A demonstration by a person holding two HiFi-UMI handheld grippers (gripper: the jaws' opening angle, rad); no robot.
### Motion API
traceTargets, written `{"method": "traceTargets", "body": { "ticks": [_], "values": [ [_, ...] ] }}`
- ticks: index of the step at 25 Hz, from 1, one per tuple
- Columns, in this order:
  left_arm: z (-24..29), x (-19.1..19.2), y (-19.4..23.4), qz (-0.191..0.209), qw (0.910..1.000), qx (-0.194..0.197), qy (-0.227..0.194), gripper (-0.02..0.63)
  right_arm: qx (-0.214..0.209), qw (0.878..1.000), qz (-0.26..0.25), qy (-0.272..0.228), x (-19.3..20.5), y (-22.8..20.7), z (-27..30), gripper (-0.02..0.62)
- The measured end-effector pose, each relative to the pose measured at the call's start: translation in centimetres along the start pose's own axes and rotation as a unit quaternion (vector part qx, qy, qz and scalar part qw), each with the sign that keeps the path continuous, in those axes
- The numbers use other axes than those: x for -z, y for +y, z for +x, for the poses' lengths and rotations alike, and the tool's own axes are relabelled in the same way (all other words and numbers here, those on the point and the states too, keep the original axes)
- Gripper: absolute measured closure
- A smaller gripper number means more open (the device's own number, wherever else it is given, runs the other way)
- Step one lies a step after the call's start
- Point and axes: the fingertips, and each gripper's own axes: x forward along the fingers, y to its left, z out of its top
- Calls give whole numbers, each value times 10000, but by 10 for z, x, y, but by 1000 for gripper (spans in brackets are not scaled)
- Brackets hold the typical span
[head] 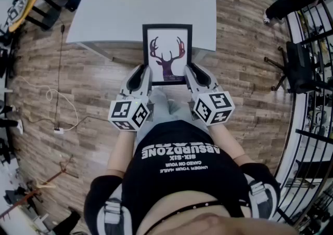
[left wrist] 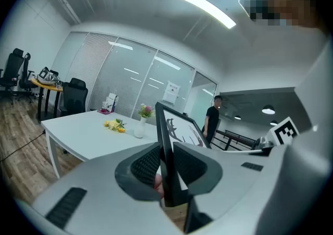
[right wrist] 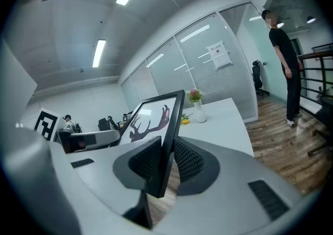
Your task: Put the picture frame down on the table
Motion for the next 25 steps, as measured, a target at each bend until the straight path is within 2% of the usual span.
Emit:
{"method": "traceTargets", "body": {
  "ticks": [16, 25],
  "values": [
    [14, -14, 5, 33, 10000, 28, -88, 518, 32, 9997, 140, -220, -15, -3, 11, 506],
    [49, -19, 16, -8, 9998, 172, -46, 518, 219, 9995, 84, -195, -26, -22, 36, 506]
  ]
}}
